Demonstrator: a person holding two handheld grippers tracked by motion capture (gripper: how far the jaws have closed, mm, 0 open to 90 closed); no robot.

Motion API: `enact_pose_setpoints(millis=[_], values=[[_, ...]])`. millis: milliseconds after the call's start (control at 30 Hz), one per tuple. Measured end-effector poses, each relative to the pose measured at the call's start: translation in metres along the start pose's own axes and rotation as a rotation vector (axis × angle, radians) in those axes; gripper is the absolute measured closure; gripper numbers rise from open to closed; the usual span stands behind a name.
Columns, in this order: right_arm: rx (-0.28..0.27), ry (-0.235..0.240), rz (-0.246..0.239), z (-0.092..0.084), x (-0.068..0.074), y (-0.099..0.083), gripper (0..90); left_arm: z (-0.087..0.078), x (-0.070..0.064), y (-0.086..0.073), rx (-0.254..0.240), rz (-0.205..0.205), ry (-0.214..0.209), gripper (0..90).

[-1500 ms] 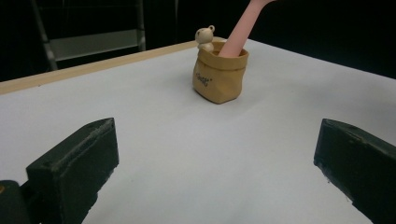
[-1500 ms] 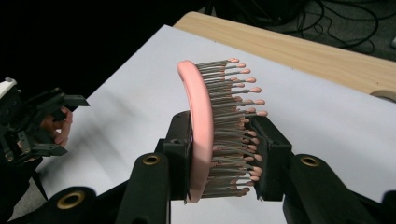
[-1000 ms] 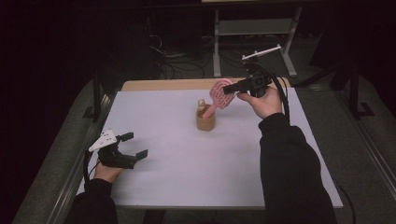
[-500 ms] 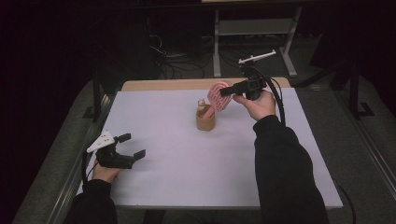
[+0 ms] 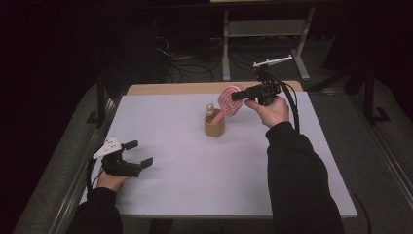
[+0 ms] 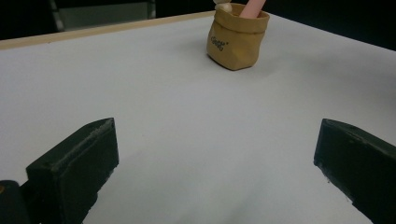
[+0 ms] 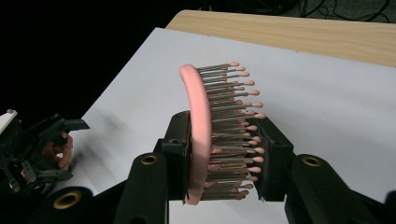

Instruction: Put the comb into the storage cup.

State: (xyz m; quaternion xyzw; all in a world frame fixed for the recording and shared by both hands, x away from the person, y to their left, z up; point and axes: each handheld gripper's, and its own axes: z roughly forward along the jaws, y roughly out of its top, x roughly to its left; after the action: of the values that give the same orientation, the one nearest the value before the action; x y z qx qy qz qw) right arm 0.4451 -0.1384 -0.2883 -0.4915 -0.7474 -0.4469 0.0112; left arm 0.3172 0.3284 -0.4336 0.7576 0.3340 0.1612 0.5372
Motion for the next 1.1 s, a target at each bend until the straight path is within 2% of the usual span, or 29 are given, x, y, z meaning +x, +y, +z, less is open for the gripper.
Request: enact_pose_setpoints(millis=[133,300,333,367,500,567,733,767,867,1100], values=[[0.000,0.016,-0.010,0.001,-0.003,-0.002,54.8,-0.001,0.000,0.000,-0.005,-0.001,0.002,0.0],[-0.018,0.027,-0.029,0.001,-0.006,-0.005,46.6,-0.001,-0.001,0.001,-0.015,0.017,0.007,0.0],[-0.024,0.026,-0.034,0.001,-0.006,-0.006,42.7,-0.002,-0.002,0.002,-0.018,0.021,0.010,0.0],[-0.039,0.013,-0.048,0.000,-0.007,-0.007,32.6,-0.002,-0.002,0.002,-0.023,0.020,0.011,0.0],[-0.045,-0.009,-0.071,-0.002,-0.007,-0.010,20.5,-0.002,-0.002,0.002,-0.019,0.021,0.011,0.0],[-0.049,-0.046,-0.082,-0.003,-0.008,-0.012,13.1,-0.001,-0.002,0.002,-0.017,0.024,0.010,0.0],[-0.060,-0.037,-0.079,-0.005,-0.013,-0.016,9.8,-0.001,-0.003,0.002,-0.017,0.025,0.011,0.0],[-0.058,-0.034,-0.078,-0.006,-0.016,-0.018,5.4,-0.001,-0.003,0.002,-0.017,0.024,0.011,0.0],[-0.060,-0.036,-0.078,-0.008,-0.020,-0.021,2.0,-0.001,-0.003,0.002,-0.018,0.025,0.011,0.0],[-0.087,-0.043,-0.080,-0.017,-0.029,-0.030,2.0,-0.001,-0.003,0.002,-0.015,0.025,0.009,0.0]])
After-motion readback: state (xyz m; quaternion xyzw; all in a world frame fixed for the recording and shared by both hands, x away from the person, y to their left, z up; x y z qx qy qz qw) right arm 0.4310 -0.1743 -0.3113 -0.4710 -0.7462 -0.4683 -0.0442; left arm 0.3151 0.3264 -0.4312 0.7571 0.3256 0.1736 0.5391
